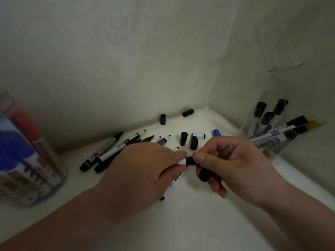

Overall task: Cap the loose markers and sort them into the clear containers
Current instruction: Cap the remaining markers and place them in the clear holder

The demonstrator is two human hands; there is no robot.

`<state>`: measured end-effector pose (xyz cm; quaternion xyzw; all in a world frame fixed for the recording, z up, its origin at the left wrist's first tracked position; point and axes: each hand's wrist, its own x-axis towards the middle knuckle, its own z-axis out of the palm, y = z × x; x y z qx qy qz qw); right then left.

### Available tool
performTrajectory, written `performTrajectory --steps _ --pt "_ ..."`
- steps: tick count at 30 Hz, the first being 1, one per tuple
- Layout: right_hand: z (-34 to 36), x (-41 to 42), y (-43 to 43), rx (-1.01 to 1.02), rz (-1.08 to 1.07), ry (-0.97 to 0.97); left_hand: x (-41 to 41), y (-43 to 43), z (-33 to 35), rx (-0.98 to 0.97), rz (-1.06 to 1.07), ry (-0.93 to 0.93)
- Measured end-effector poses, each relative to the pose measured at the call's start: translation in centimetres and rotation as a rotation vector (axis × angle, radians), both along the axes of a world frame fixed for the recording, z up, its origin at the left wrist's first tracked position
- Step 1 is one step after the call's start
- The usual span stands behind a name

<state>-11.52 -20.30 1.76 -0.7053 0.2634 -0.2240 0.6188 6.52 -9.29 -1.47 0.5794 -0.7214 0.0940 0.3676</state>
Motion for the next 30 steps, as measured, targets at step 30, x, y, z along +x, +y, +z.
performTrajectory --steps 30 --pt "-0.5 -1.8 -3.4 0.217 -0.117 -0.031 -1.5 0.1 -1.7 0.424 0.394 0.050"
